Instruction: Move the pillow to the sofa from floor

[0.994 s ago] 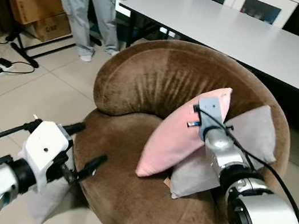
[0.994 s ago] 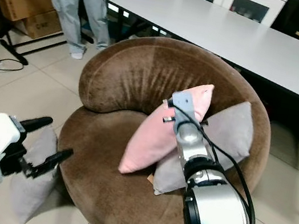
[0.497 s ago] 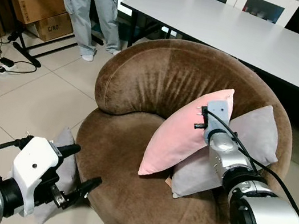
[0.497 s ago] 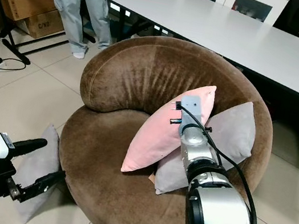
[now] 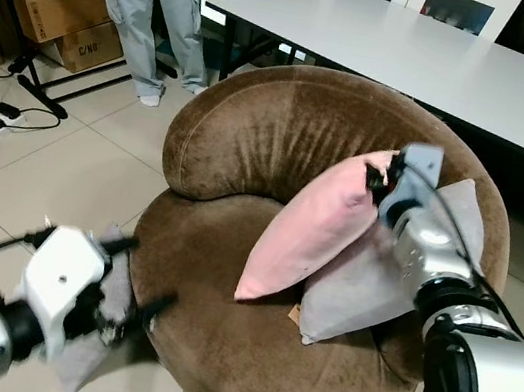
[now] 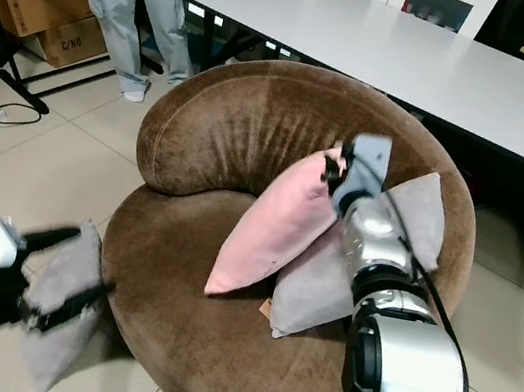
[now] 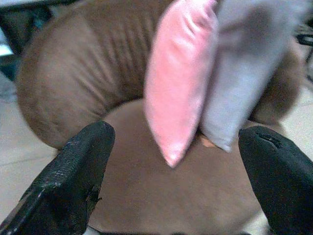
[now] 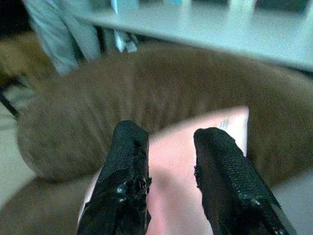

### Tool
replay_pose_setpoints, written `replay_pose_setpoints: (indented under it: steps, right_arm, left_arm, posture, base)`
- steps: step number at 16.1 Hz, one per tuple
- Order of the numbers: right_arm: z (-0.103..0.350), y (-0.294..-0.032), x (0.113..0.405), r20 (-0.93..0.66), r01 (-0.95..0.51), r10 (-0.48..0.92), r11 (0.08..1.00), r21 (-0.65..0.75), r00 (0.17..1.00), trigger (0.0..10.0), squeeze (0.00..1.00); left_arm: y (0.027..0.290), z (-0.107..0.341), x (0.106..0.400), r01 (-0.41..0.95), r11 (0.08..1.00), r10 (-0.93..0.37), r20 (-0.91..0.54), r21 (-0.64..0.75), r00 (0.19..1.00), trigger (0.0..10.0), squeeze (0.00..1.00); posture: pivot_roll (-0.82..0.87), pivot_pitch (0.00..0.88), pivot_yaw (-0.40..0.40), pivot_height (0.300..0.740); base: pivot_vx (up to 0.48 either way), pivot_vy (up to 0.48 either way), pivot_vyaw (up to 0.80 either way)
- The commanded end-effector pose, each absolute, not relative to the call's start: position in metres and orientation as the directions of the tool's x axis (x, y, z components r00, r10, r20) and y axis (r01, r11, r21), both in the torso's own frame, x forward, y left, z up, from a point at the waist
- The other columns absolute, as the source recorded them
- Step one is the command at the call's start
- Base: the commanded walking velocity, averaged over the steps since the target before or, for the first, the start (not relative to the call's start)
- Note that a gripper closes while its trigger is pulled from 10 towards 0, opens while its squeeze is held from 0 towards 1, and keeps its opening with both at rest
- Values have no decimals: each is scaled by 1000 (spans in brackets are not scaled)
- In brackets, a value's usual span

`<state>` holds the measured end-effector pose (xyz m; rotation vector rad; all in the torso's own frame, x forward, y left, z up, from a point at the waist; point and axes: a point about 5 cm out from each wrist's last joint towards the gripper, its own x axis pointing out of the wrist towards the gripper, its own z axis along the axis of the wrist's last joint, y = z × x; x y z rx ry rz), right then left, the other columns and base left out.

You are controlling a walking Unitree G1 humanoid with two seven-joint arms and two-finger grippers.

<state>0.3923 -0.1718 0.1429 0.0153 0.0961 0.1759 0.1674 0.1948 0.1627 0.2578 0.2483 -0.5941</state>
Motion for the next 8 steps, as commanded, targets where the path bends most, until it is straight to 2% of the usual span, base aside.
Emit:
replay_pose_setpoints:
  steps: [1, 6, 8]
  right_arm:
    - [155, -178, 395, -36, -179, 180, 983, 27, 983, 10000, 0]
    - [167, -199, 380, 98, -238, 242, 970, -50, 965, 10000, 0]
    - [167, -199, 360, 135, -247, 254, 967, -66, 958, 10000, 0]
  left_arm:
    - [194, 161, 168, 574, 800, -511, -304, 174, 804, 10000, 0]
    - [186, 153, 185, 533, 822, -484, -248, 201, 839, 10000, 0]
    - [186, 153, 195, 438, 868, -396, -203, 236, 895, 10000, 0]
  posture:
    - [58, 0, -23, 740]
    - [17, 0, -7, 740]
    - [-9, 0, -4, 740]
  base:
    - [0, 0, 0]
    - [0, 0, 0]
    - [0, 0, 0]
